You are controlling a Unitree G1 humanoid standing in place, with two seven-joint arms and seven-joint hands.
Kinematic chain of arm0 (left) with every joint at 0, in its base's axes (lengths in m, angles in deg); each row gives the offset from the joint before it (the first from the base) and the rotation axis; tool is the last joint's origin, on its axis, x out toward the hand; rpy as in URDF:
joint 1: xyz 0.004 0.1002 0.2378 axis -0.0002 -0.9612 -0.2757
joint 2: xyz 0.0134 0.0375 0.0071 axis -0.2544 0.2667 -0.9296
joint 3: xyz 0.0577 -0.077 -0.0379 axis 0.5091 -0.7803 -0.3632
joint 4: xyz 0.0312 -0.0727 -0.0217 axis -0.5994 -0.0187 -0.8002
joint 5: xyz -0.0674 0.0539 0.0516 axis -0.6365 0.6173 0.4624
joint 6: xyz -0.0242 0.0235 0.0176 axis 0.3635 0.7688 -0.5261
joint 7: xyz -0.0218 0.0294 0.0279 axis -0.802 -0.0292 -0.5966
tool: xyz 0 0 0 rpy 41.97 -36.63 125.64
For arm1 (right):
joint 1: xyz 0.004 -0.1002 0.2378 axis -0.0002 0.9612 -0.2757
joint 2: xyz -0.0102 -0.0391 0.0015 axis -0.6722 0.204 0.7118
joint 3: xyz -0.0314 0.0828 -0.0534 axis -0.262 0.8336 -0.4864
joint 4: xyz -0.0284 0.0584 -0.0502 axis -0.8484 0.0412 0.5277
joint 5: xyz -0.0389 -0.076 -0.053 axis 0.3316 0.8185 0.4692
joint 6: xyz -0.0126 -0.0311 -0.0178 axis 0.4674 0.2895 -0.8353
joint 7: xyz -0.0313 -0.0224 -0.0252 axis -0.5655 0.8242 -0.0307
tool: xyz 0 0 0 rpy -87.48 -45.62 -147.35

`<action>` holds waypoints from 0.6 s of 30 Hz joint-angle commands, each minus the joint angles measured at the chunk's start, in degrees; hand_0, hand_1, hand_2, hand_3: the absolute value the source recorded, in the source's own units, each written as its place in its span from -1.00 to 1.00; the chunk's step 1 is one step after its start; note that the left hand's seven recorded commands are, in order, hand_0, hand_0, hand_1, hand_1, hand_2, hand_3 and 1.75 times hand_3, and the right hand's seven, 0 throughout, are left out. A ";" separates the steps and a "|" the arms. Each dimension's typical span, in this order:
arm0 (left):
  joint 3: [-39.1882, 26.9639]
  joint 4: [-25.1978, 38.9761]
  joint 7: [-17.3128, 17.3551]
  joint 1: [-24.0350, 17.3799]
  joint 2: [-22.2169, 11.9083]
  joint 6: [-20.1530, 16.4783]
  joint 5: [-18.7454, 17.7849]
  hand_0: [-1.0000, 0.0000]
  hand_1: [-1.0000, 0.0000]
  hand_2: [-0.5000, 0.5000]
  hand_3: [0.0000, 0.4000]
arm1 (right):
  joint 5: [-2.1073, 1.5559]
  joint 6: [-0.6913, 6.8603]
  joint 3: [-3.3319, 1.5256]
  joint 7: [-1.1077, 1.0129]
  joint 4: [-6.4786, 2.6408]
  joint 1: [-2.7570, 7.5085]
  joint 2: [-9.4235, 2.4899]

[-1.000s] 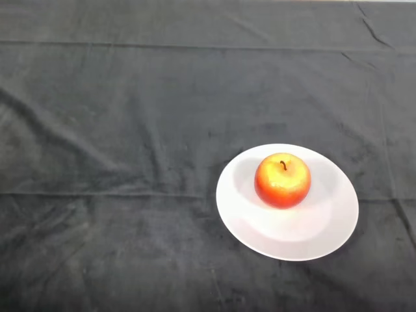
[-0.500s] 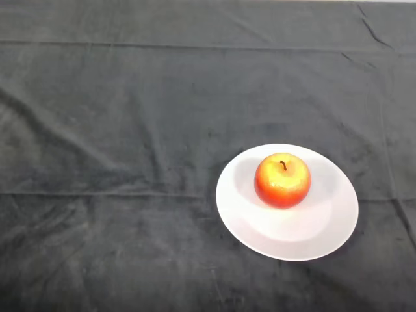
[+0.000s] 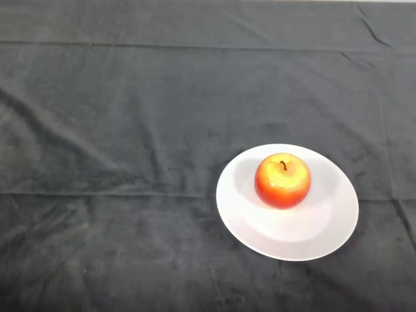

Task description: Move the apple to the plate

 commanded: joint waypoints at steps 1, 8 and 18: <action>-1.14 1.11 0.63 0.56 -0.77 -1.38 0.46 1.00 1.00 0.00 -1.00 | -1.03 -0.48 0.22 -0.09 0.05 -0.86 1.09; -1.64 1.27 1.03 0.60 -0.61 -1.63 1.04 1.00 1.00 0.00 -1.00 | -1.03 -0.48 0.22 -0.09 0.06 -0.86 1.08; -2.25 1.44 1.41 0.67 -0.41 -1.88 1.91 1.00 1.00 0.00 -1.00 | -1.03 -0.48 0.22 -0.08 0.07 -0.86 1.08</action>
